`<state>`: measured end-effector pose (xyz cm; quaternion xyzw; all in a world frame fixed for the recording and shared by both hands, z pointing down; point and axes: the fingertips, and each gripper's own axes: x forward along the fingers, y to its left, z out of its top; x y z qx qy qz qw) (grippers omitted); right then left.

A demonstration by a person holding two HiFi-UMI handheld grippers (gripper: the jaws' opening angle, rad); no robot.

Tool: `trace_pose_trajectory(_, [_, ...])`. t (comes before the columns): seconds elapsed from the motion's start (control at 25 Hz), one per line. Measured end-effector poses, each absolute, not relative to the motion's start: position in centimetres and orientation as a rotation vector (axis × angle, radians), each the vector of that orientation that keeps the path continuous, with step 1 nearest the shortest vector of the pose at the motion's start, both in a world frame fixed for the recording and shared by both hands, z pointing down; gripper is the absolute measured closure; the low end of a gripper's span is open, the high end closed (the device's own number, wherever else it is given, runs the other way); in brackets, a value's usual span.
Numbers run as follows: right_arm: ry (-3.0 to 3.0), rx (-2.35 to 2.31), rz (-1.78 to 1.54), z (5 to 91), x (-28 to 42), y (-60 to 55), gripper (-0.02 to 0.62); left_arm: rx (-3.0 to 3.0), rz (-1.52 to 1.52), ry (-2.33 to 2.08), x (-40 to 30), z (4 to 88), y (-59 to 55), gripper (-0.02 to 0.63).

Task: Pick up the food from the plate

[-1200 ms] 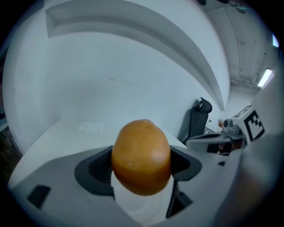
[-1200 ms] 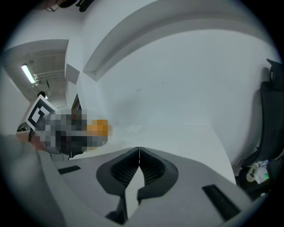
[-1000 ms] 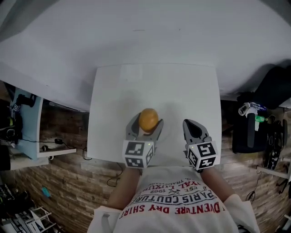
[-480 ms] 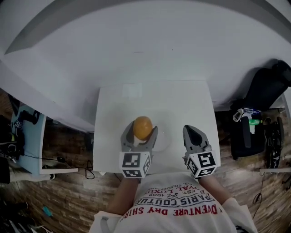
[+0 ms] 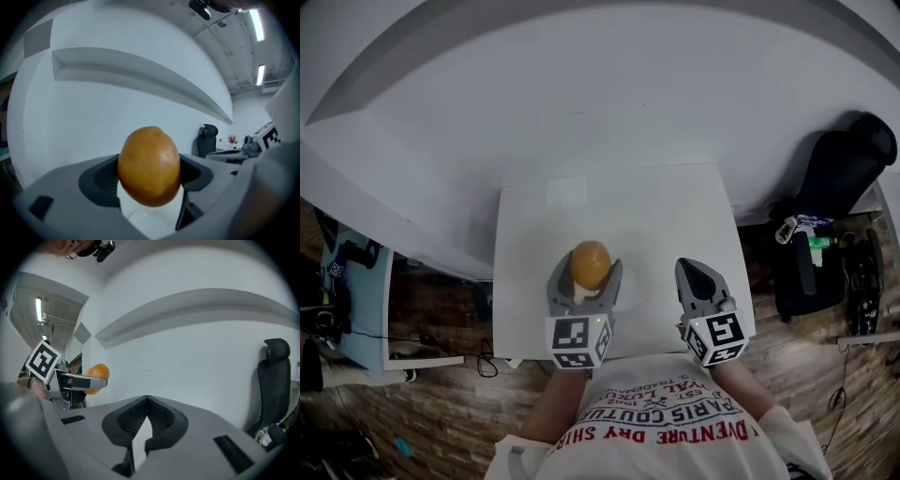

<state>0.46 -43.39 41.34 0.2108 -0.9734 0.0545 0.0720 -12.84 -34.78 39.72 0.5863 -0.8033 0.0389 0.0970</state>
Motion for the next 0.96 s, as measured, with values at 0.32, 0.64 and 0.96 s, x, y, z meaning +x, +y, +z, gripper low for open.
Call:
trace_pose_trajectory(0.32, [-2.900,0.607,0.180,42.3,0.4,-43.4,0.583,1.741,0.139,-2.356,-12.0,40.5,-35.1,0.245])
trace_pose_trajectory(0.64, [-2.878,0.581,0.189,43.3,0.5,-43.5,0.583,1.729,0.163,-2.353,-11.4,41.3,-35.3,0.245])
trace_pose_trajectory(0.96, [-2.868,0.571,0.207,43.9,1.2,-44.0,0.583,1.695,0.158,-2.340,-10.7,42.3,-35.5,0.245])
